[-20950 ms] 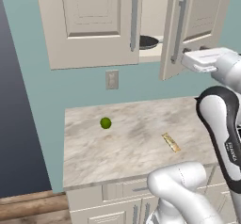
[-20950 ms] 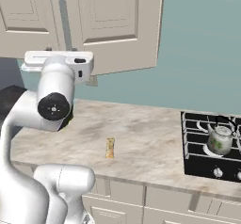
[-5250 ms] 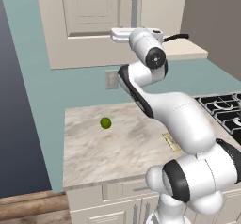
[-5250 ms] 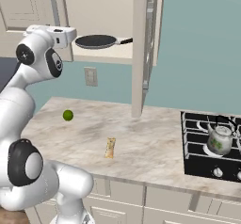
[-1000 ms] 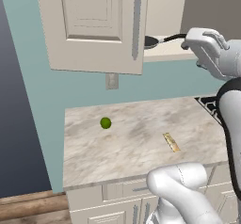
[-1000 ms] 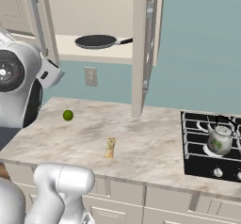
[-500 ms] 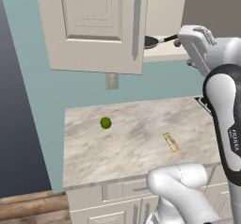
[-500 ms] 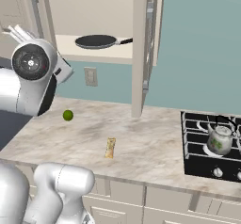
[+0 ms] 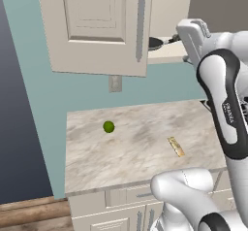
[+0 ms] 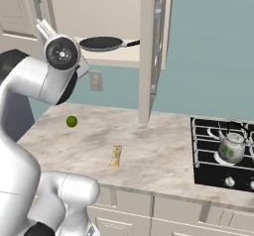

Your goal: Pick the pan from the cabinet and place it on the stove. Then turn on the stove burner for the pan.

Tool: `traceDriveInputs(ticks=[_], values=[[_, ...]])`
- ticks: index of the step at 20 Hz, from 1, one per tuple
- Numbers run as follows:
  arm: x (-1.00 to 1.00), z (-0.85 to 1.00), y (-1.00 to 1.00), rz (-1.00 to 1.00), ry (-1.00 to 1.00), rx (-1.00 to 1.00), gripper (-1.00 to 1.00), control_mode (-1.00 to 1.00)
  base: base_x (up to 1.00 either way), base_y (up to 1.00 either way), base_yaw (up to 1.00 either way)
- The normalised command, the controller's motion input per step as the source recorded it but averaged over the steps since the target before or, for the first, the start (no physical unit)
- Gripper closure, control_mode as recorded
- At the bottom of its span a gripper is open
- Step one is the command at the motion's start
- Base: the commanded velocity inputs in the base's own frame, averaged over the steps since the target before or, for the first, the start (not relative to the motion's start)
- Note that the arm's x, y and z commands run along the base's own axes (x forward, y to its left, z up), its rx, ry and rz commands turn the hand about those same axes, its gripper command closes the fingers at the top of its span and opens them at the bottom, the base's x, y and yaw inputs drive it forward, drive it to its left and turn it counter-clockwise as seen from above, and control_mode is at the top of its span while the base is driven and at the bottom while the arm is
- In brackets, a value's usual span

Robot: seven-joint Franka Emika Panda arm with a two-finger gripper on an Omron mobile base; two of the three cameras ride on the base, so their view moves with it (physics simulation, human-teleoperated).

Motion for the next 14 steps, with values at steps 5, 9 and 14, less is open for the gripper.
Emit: traceDriveInputs(ticks=[5, 9, 14], values=[[0.61, -0.03, -0.06, 0.01, 0.05, 0.10, -1.00, -1.00, 0.00, 0.00, 0.00], [0.58, -0.07, -0.01, 0.03, 0.02, 0.09, -1.00, -1.00, 0.00, 0.00, 0.00], [0.56, -0.08, 0.00, 0.02, 0.01, 0.08, -1.00, -1.00, 0.00, 0.00, 0.00]])
